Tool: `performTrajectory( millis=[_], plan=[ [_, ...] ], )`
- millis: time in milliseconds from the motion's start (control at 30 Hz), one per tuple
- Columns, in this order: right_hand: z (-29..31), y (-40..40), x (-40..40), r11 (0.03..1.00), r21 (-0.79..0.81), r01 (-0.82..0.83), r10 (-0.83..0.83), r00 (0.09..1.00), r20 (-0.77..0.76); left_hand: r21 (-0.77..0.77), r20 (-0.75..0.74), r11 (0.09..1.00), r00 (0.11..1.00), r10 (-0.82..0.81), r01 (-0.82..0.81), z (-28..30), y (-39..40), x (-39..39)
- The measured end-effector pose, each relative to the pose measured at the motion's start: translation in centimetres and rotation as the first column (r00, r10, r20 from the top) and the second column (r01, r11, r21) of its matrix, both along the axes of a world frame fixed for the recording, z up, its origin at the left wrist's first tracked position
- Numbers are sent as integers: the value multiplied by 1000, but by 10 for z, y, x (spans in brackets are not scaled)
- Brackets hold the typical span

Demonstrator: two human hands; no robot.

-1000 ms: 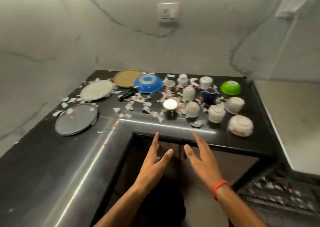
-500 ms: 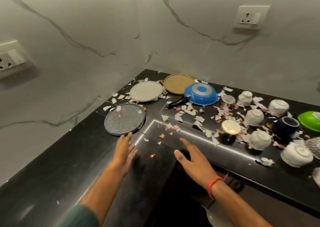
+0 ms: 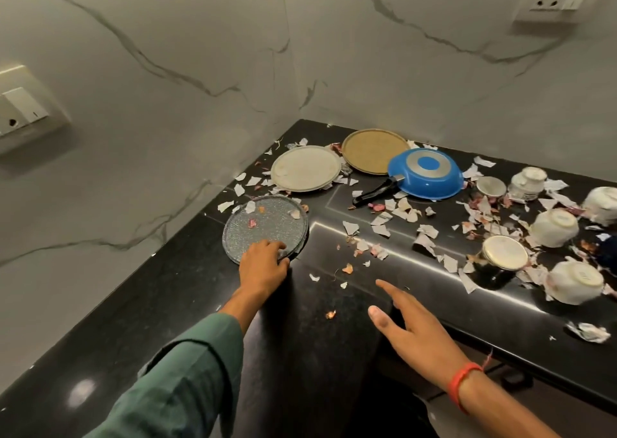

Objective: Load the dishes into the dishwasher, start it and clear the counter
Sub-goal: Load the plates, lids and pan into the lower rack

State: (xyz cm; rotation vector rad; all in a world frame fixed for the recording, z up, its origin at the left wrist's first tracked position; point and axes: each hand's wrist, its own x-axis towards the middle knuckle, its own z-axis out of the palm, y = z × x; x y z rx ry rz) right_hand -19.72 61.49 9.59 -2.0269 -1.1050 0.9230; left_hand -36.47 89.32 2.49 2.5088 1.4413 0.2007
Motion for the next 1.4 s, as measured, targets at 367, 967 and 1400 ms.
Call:
performTrajectory(
  millis=[367, 967, 1400],
  plan=[
    [4, 37, -8, 1000, 1, -7, 7, 1000, -15, 140, -29, 983, 993, -113, 115, 13, 28, 6],
    [12, 57, -19, 1000, 10, 24, -22, 982, -186, -72, 723, 980, 667, 179, -186, 154, 46, -43],
    [41, 4, 24, 815, -131, 564, -266, 164, -950, 574, 333, 597, 506, -795, 560, 95, -180, 13]
  ],
)
